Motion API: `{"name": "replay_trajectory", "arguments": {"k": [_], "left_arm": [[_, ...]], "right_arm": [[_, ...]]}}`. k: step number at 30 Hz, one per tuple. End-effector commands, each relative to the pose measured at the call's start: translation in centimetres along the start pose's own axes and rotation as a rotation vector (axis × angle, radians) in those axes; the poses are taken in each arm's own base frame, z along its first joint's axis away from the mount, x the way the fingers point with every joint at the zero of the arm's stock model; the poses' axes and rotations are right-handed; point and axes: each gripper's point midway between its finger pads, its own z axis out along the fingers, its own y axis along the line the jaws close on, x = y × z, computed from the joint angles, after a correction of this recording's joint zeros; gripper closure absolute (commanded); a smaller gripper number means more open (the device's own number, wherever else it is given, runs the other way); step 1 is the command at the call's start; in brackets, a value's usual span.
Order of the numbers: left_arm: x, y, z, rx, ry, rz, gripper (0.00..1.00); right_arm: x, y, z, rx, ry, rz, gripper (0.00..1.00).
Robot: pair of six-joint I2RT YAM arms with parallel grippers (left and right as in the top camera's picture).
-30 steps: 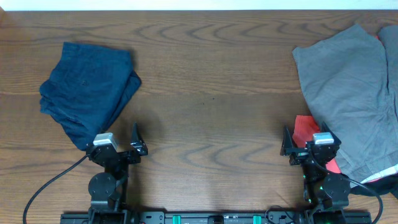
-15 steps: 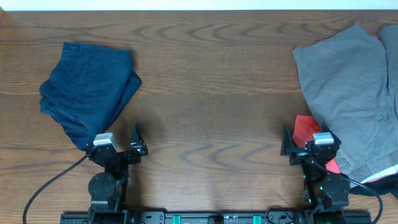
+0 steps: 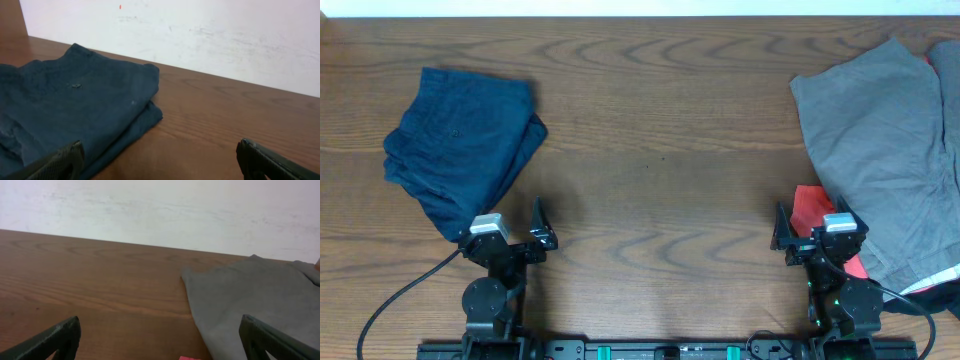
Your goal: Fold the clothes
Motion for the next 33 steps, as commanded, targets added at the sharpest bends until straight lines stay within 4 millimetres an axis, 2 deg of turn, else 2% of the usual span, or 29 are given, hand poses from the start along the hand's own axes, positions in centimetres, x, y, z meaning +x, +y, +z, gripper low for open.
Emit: {"name": "replay_trajectory", "arguments": {"k": [1,14,20,24,27,29,33], "left_arm": [[1.7,0.7,0.2,-0.026,0.037,0.014,0.02],[1.7,0.7,0.2,-0.026,0.037,0.014,0.02],[1.7,0.7,0.2,-0.025,0.036,0.014,0.02],[1.7,0.7,0.2,-0.025,0.037,0.014,0.02],[1.7,0.6,0.2,-0.023,0.038,0.013,0.02],[1.8,0.1,0.2,0.010,0.043,0.013,0.02],[1.8,-1.5,0.1,0.101,0.060,0.010,0.02]], "right_arm": [[0.1,-0.4,0.0,0.014,0.002,-0.007,0.01],[0.1,-0.4,0.0,0.013,0.002,-0.007,0.01],[0.0,0.3,0.0,-0.028,-0.003,-0.005,0.01],[0.0,0.3,0.0,-0.028,0.000,0.184,0.01],[0.1,1.1,0.0,-0.071,0.010,0.230,0.01],[0.1,1.7,0.0,-0.106,0.016,0.230,0.01],[0.4,1.6,-0.1,-0.098,0.061,0.231,0.01]]}}
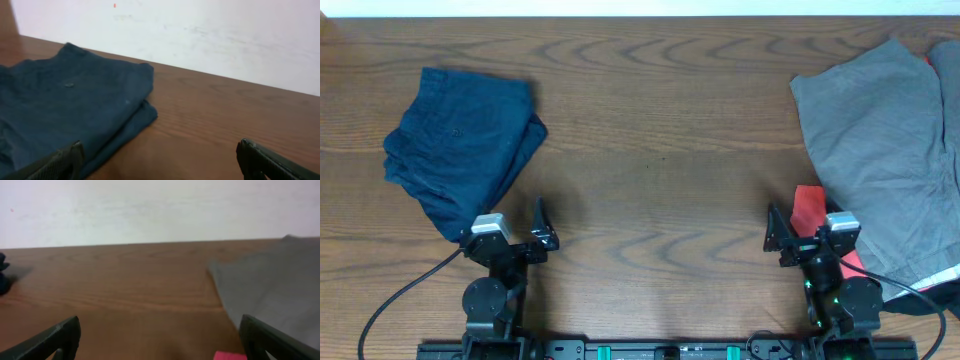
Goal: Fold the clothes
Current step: 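Reach the right gripper into the clothes pile and grasp the grey shorts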
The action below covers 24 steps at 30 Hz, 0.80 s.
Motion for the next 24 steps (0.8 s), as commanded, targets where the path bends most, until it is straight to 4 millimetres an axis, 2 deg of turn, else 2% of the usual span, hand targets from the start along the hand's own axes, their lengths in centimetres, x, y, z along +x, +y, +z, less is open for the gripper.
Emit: {"name": "replay_trajectory", "arguments": {"k": [1,5,9,12,16,20,24], "left_arm": [[1.4,-1.4,0.0,0.088,0.053,0.008,0.02],[0.0,-1.8,-0.4,0.094,0.061,-0.052,0.02],[-0.8,-2.0,-0.9,0.072,0.144,-0.060,0.02],[-1.5,-2.1,-1.2,0.049,0.231,-0.059,0.02],[-2.3,-2.3,-1.3,0.011,0.376,-0.058,0.02],[-2.2,-2.3,-1.1,-0.023,0.503,-0.057,0.02],[-1.0,-2.3,-0.6,-0.037,0.612,-0.061,0.02]], "right_arm": [[-0.1,0.0,-0.1,0.000,0.039,0.044,0.01],[-0.3,-0.5,-0.1,0.038,0.102,0.050,0.01],[-0.9,-1.0,0.6,0.074,0.168,0.037,0.01],[-1.1,-1.2,1.4,0.096,0.264,0.020,0.01],[-0.6,-2.8,2.8,0.187,0.448,-0.007,0.01],[0.0,-4.3,4.2,0.247,0.653,-0.005,0.01],[0.4,-5.9,6.4,0.285,0.783,0.015,0.01]]}}
